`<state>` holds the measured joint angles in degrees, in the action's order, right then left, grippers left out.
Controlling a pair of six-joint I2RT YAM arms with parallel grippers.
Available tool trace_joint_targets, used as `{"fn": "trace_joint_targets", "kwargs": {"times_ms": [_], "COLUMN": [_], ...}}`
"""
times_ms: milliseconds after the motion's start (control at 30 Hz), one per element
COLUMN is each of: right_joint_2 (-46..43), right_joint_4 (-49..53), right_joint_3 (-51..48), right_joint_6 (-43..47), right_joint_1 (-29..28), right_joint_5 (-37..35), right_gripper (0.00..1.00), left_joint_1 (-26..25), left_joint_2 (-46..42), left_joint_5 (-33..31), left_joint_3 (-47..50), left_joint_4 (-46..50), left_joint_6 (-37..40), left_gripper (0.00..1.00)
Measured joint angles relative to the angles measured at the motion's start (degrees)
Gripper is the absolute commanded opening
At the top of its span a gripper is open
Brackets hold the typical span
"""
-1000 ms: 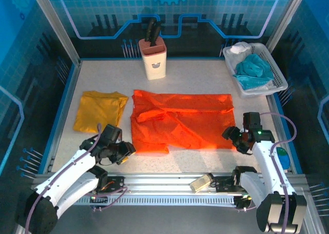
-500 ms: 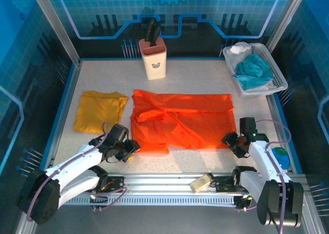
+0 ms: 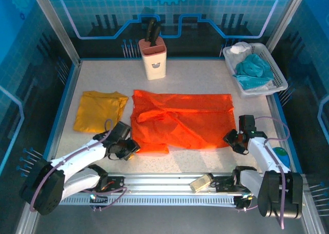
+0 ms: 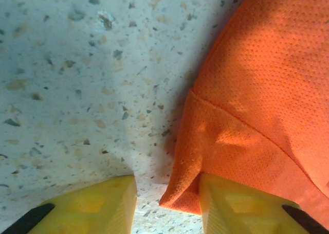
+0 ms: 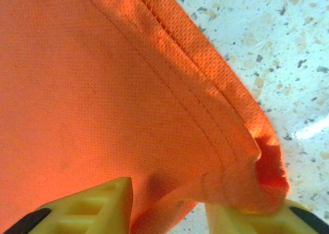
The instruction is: Fold and stack the t-shirts
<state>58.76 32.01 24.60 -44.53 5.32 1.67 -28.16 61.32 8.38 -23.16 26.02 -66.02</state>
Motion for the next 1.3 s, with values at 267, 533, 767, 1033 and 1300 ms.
{"fn": "trace_joint_targets", "kwargs": {"times_ms": [267, 533, 767, 1033, 1300], "right_joint_2": [1.1, 1.6, 8.9, 19.2, 23.5], "right_joint_4": [-1.1, 2.3, 3.0, 2.2, -0.2], "right_joint_3": [0.0, 3.6, 11.1, 16.3, 18.3], "right_joint_6": [1.1, 2.8, 4.9, 7.1, 9.3], "right_joint_1": [0.1, 0.1, 0.1, 0.2, 1.7], "right_joint_5": [0.0, 0.7, 3.6, 4.9, 7.9], "right_gripper": [0.06, 0.0, 0.0, 0.07, 0.31], "left_joint_1": [-0.6, -0.8, -0.6, 3.3, 6.0], "left_joint_2": [4.0, 3.0, 8.6, 31.0, 39.3], "left_joint_5": [-0.1, 0.0, 1.4, 6.5, 8.2], "left_joint_3": [-3.2, -14.7, -26.8, -42.0, -49.6], "left_joint_4": [-4.5, -0.4, 4.0, 4.4, 6.4], "left_joint_6": [1.6, 4.5, 10.3, 19.0, 25.6], "left_gripper": [0.01, 0.0, 0.0, 0.43, 0.5]}}
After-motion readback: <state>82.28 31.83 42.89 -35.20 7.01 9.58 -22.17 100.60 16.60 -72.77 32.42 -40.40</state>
